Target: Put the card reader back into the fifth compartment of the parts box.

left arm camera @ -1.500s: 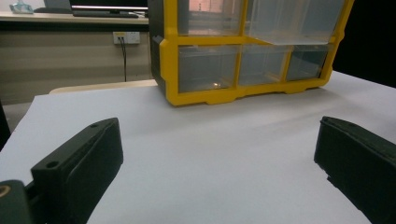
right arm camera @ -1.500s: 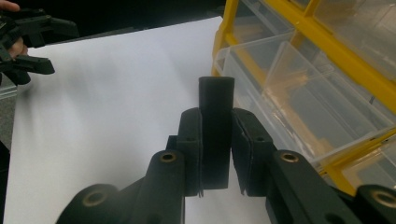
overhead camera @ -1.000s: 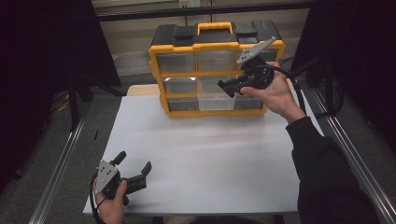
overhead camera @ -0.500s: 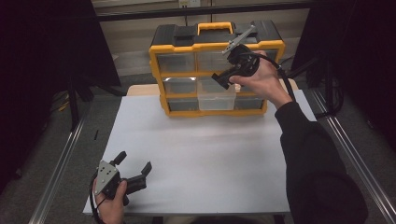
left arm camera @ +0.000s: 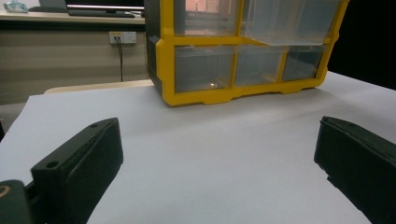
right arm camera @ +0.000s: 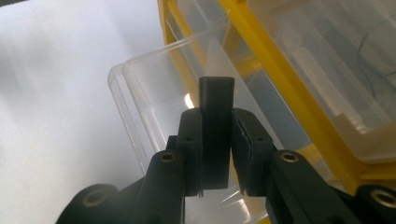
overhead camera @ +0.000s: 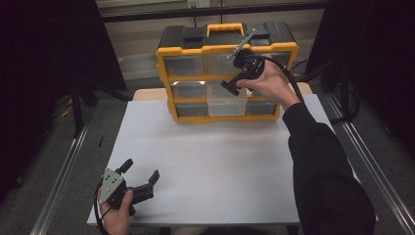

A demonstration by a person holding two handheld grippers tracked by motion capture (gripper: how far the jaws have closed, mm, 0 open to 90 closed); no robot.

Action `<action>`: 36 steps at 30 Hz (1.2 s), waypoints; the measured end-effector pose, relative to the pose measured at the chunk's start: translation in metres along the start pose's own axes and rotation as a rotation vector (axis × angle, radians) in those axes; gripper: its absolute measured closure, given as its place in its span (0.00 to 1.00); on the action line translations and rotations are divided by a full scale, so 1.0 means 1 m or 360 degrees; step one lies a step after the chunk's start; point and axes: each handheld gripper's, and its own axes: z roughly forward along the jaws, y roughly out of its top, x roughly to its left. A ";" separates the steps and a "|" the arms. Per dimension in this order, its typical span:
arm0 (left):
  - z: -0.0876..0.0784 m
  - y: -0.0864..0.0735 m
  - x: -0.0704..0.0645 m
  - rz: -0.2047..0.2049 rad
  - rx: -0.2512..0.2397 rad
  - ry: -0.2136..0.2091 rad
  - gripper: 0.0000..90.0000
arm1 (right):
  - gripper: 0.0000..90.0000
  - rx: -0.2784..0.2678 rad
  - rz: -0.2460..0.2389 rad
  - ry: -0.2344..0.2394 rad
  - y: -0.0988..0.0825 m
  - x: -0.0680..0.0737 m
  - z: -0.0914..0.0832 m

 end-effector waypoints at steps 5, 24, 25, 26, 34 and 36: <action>0.000 0.000 0.000 -0.0005 -0.0003 0.0000 0.01 | 0.82 0.0051 0.0011 -0.0006 -0.001 -0.002 0.007; 0.001 0.000 0.000 -0.0016 0.0007 0.0019 0.01 | 0.33 -0.0117 0.0077 -0.0085 -0.006 -0.002 0.006; 0.002 0.000 0.000 -0.0017 0.0012 0.0019 0.01 | 0.31 -0.0145 0.0083 -0.0078 -0.007 -0.002 0.005; 0.002 0.000 0.000 -0.0018 0.0016 0.0020 0.01 | 0.27 -0.0172 0.0089 -0.0086 -0.008 -0.001 0.004; 0.001 -0.001 0.001 -0.0016 0.0022 0.0028 0.01 | 0.11 -0.0341 0.0198 -0.0151 -0.026 0.000 0.002; 0.001 -0.001 0.000 -0.0016 0.0023 0.0027 0.01 | 0.08 -0.0384 0.0228 -0.0186 -0.031 0.001 -0.001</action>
